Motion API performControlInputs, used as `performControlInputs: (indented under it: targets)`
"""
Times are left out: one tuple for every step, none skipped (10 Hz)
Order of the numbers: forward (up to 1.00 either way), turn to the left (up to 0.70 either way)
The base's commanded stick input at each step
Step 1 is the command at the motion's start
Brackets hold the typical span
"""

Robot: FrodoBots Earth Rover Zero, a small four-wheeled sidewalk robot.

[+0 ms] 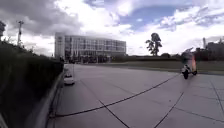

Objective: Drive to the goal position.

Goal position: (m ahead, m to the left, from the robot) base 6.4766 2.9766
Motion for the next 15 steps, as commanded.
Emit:
performControlInputs:
  targets:
    - [0.00,0.00]
    - [0.00,0.00]
    - [0.00,0.00]
    - [0.00,0.00]
    - [0.48,0.00]
    - [0.70,0.00]
    - [0.70,0.00]
    - [0.70,0.00]
    - [0.70,0.00]
    - [0.70,0.00]
    - [0.70,0.00]
    - [0.70,0.00]
    - [0.70,0.00]
    - [0.70,0.00]
    - [0.70,0.00]
